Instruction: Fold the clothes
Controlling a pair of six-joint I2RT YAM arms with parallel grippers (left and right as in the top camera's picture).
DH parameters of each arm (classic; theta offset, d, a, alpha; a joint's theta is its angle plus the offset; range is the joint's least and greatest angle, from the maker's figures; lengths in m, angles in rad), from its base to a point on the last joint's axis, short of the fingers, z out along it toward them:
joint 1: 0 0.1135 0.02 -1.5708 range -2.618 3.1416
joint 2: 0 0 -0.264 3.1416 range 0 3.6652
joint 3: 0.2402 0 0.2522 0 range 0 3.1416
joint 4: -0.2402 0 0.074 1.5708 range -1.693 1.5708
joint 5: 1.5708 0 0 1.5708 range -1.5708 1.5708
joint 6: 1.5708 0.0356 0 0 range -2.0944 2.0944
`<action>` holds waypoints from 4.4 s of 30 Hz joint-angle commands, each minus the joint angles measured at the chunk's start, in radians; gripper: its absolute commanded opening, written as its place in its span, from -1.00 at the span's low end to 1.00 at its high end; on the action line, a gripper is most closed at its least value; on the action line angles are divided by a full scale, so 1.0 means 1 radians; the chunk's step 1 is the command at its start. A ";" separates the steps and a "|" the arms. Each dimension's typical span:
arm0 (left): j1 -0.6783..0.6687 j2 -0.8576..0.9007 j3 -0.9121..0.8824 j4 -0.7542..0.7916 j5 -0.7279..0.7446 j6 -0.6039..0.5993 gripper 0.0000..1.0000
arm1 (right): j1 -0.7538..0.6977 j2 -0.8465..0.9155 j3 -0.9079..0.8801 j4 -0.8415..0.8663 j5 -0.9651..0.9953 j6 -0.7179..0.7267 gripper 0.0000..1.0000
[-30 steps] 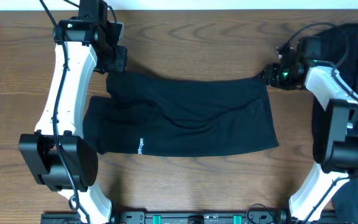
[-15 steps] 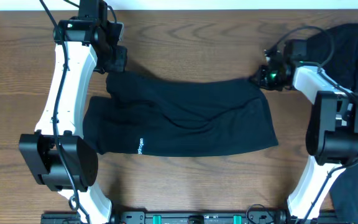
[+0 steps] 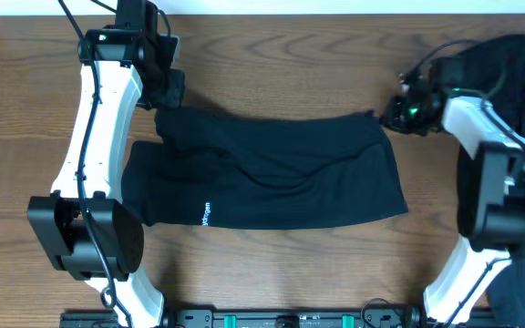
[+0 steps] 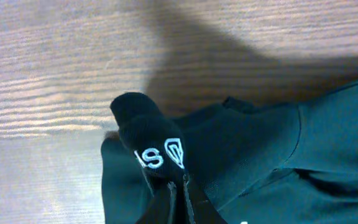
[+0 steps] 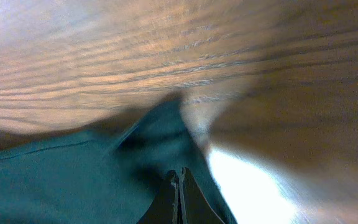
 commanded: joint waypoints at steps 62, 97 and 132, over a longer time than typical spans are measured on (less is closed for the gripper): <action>0.003 -0.080 0.003 -0.017 -0.016 0.003 -0.88 | 0.006 -0.142 0.006 0.016 0.079 -0.035 -0.97; 0.003 -0.080 -0.083 -0.482 -0.011 -0.089 -0.77 | 0.004 -0.313 0.005 -0.772 0.238 -0.193 -0.96; 0.003 -0.069 -0.619 0.337 0.143 -0.107 -0.22 | 0.015 -0.313 0.005 -0.772 0.270 -0.155 -0.08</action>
